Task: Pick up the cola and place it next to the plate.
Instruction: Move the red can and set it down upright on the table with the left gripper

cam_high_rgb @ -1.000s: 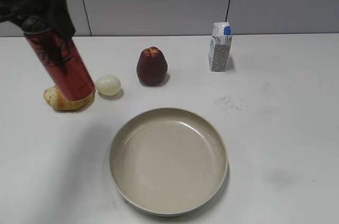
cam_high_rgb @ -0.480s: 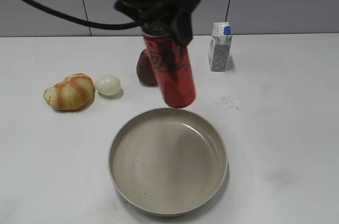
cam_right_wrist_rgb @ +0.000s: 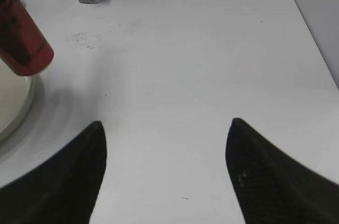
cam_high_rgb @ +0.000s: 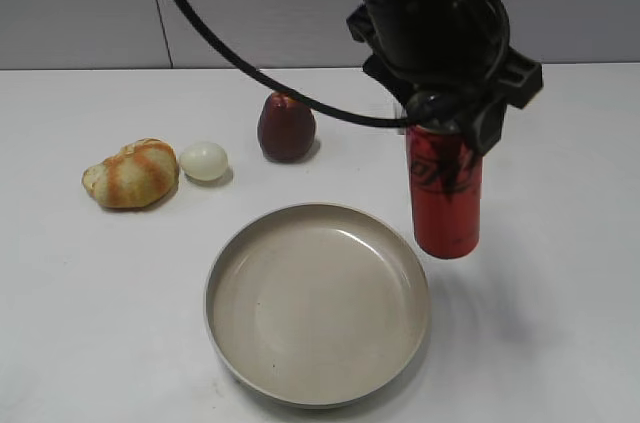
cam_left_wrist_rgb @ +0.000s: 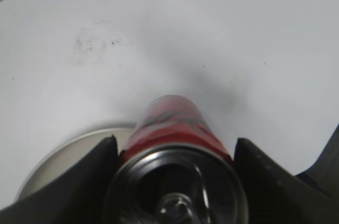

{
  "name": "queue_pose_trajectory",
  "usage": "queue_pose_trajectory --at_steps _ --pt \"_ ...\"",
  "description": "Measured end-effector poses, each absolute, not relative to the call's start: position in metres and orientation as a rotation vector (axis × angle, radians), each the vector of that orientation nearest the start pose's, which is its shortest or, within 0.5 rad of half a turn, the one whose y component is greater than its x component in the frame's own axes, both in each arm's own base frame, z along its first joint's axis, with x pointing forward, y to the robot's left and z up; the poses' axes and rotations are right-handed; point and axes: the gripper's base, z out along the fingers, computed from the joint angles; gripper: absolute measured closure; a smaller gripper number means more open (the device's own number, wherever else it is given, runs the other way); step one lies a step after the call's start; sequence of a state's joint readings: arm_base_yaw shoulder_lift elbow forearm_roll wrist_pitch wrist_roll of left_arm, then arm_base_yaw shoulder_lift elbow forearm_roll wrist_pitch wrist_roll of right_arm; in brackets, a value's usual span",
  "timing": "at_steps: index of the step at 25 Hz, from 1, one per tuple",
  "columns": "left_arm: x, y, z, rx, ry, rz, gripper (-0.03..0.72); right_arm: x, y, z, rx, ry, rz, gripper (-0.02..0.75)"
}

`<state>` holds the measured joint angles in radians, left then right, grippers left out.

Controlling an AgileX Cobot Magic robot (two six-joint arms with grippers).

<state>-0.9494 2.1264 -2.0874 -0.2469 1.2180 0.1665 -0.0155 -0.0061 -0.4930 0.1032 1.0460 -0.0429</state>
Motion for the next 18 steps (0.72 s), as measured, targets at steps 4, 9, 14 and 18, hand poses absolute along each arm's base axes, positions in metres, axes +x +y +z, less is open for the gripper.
queue_pose_trajectory --at_steps 4,9,14,18 --pt "0.243 -0.407 0.281 1.508 2.395 -0.536 0.190 -0.005 0.008 0.277 -0.032 2.027 0.086 0.203" --pt "0.240 -0.419 0.265 1.535 2.373 -0.531 0.190 -0.005 0.008 0.277 -0.032 2.027 0.086 0.203" --pt "0.246 -0.422 0.248 1.556 2.388 -0.461 0.190 -0.005 0.008 0.277 -0.032 2.027 0.086 0.203" --pt "0.247 -0.424 0.239 1.563 2.404 -0.451 0.190 -0.005 0.008 0.277 -0.032 2.027 0.086 0.203"
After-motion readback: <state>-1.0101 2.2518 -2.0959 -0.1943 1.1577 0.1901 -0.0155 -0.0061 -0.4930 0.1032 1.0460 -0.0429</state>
